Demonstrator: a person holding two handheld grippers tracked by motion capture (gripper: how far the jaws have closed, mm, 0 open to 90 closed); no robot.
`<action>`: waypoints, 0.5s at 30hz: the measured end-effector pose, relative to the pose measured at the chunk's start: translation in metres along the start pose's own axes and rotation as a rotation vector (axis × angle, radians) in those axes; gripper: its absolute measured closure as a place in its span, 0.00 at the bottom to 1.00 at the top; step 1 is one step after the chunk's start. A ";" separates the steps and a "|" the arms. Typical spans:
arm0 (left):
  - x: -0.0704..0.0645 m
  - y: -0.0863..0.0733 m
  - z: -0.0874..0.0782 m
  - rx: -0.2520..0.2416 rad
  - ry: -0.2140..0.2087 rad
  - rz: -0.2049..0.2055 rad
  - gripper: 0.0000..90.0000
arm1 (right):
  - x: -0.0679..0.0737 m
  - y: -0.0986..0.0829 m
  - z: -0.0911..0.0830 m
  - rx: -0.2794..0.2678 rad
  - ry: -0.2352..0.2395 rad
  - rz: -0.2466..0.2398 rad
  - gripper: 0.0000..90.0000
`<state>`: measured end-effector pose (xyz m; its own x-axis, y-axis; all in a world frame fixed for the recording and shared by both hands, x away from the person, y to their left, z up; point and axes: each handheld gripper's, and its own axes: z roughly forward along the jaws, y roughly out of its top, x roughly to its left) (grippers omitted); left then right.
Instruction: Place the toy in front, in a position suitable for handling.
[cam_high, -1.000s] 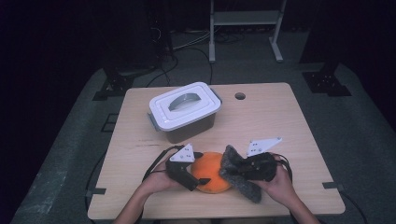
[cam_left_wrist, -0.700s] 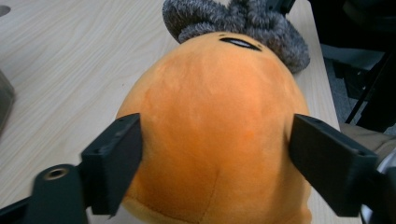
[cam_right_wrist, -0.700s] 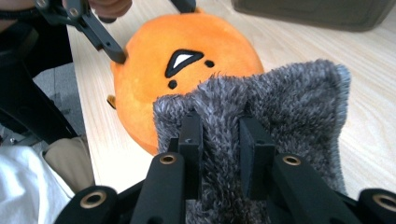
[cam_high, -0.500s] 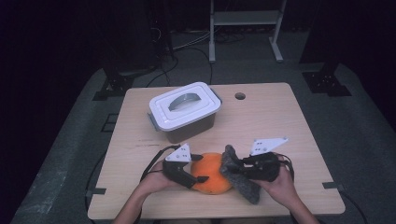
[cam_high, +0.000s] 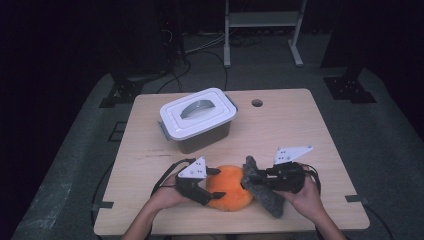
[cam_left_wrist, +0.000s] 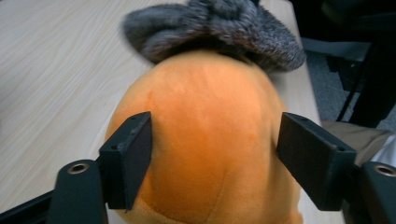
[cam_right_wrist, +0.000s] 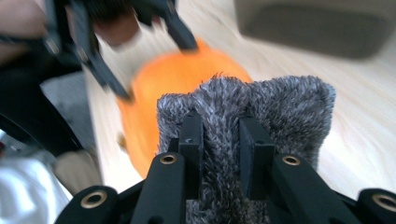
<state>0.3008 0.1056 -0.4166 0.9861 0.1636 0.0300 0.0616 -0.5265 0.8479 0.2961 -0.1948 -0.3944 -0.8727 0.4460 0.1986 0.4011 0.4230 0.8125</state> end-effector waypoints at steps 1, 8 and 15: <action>-0.003 0.002 0.001 -0.007 -0.006 0.009 0.31 | 0.002 0.005 0.001 -0.012 0.014 -0.005 0.81; -0.008 0.003 0.001 0.001 -0.011 0.052 0.32 | 0.006 0.005 0.015 0.033 0.032 -0.031 0.81; -0.010 0.005 0.001 0.021 -0.009 0.072 0.32 | -0.006 -0.008 0.002 0.047 0.003 0.025 0.81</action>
<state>0.2915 0.1007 -0.4135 0.9894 0.1173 0.0854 -0.0061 -0.5544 0.8323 0.2985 -0.1990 -0.4034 -0.8632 0.4544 0.2200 0.4352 0.4489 0.7804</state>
